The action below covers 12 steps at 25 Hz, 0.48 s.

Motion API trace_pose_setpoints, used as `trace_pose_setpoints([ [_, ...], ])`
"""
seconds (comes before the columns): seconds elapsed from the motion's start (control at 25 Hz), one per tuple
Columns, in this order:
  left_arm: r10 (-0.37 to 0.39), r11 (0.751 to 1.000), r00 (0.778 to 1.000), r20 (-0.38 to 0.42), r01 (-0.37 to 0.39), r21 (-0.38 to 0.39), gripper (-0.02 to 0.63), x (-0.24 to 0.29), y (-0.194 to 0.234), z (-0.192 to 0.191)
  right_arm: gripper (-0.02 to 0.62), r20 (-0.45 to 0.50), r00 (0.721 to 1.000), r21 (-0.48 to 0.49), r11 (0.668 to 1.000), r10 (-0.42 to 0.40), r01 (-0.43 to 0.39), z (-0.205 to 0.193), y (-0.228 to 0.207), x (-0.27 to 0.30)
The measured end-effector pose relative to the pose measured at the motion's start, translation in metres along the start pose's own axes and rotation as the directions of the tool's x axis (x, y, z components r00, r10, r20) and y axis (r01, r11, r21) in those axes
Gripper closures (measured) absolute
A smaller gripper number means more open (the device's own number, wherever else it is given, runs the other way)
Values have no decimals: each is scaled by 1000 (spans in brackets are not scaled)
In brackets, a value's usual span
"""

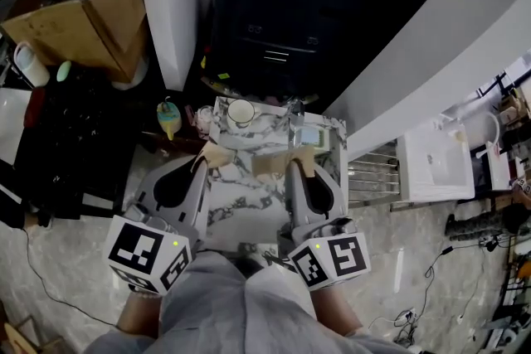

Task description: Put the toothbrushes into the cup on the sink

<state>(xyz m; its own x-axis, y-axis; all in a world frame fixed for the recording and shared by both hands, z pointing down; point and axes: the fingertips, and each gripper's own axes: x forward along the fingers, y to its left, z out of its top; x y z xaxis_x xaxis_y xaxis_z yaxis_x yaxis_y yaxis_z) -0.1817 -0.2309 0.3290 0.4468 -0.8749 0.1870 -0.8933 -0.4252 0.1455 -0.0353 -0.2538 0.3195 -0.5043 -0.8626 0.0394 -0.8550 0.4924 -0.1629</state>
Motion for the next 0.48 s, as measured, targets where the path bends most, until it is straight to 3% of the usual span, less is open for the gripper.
trace_pose_setpoints([
  [0.48, 43, 999, 999, 0, -43, -28, 600, -15, 25, -5, 558, 10, 1000, -43, 999, -5, 6, 2, -2, 29],
])
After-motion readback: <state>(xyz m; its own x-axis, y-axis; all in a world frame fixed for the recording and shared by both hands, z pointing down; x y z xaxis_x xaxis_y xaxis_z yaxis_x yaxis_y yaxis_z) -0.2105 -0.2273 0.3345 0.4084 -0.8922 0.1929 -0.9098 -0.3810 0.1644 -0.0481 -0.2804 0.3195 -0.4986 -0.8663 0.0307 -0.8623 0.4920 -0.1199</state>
